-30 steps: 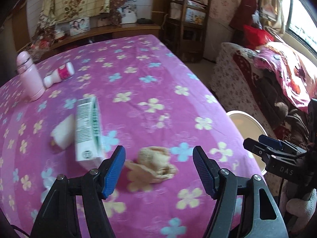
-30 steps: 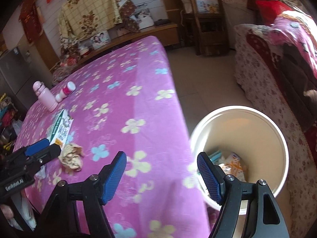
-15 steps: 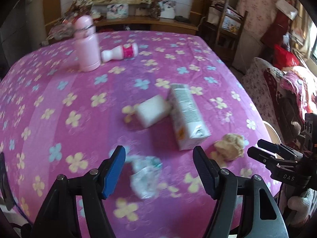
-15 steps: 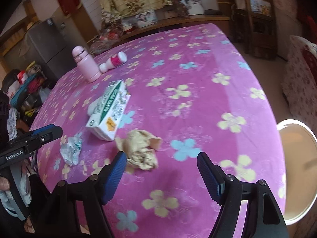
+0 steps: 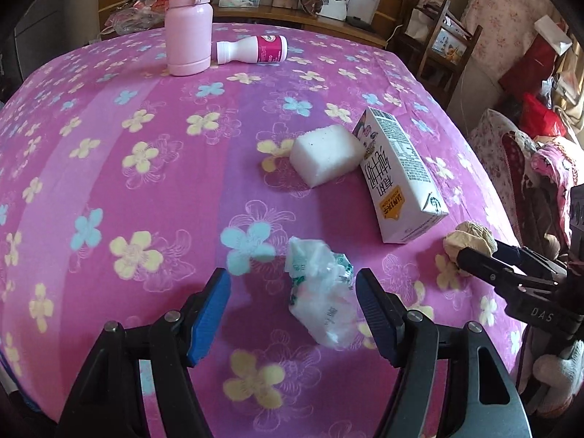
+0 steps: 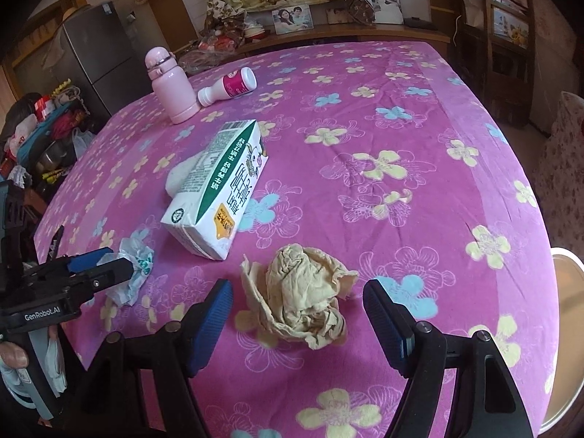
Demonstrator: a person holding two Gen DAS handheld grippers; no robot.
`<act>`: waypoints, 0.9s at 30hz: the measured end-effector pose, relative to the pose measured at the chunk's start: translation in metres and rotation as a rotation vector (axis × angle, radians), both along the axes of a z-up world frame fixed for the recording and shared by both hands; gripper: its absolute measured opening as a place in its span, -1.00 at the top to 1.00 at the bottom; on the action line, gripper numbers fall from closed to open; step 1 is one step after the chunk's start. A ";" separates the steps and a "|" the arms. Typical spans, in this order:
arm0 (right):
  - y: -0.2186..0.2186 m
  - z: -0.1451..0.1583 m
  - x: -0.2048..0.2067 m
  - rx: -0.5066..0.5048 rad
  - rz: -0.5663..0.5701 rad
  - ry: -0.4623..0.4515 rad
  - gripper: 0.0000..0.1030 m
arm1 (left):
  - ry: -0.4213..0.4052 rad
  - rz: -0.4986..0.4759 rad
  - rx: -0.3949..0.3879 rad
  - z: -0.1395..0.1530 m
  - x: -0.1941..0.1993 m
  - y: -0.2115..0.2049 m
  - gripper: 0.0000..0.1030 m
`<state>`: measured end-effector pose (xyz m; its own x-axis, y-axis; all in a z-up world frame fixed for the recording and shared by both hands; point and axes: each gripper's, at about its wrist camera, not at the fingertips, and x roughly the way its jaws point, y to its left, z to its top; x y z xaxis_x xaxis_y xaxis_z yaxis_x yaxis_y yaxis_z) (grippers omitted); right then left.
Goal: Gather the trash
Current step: 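Grasp the crumpled beige tissue with the right tool while the left tool grasps the clear plastic wrapper, then carry the tissue and plastic wrapper over the white bin with both tools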
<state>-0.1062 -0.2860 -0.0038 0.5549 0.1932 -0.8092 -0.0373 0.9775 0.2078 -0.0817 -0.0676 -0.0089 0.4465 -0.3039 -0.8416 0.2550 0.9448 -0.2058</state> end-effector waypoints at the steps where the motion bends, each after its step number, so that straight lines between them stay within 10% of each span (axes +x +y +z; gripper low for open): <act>1: 0.001 -0.001 0.000 -0.011 -0.001 -0.008 -0.50 | 0.000 -0.004 -0.003 -0.001 0.000 0.000 -0.24; 3: 0.002 -0.004 0.001 -0.025 0.000 -0.026 -0.49 | 0.015 -0.017 0.009 -0.006 -0.001 -0.003 0.14; 7: 0.003 -0.005 -0.001 -0.041 0.017 -0.038 0.26 | 0.001 -0.039 0.009 -0.003 -0.005 -0.006 0.59; 27: -0.051 0.048 -0.063 -0.016 -0.078 -0.149 0.32 | -0.111 -0.215 -0.052 0.061 -0.048 -0.079 0.62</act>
<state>-0.1695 -0.3371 0.0446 0.6821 0.1324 -0.7192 0.0094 0.9818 0.1897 -0.1293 -0.1468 0.0519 0.4558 -0.4432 -0.7719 0.4725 0.8554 -0.2122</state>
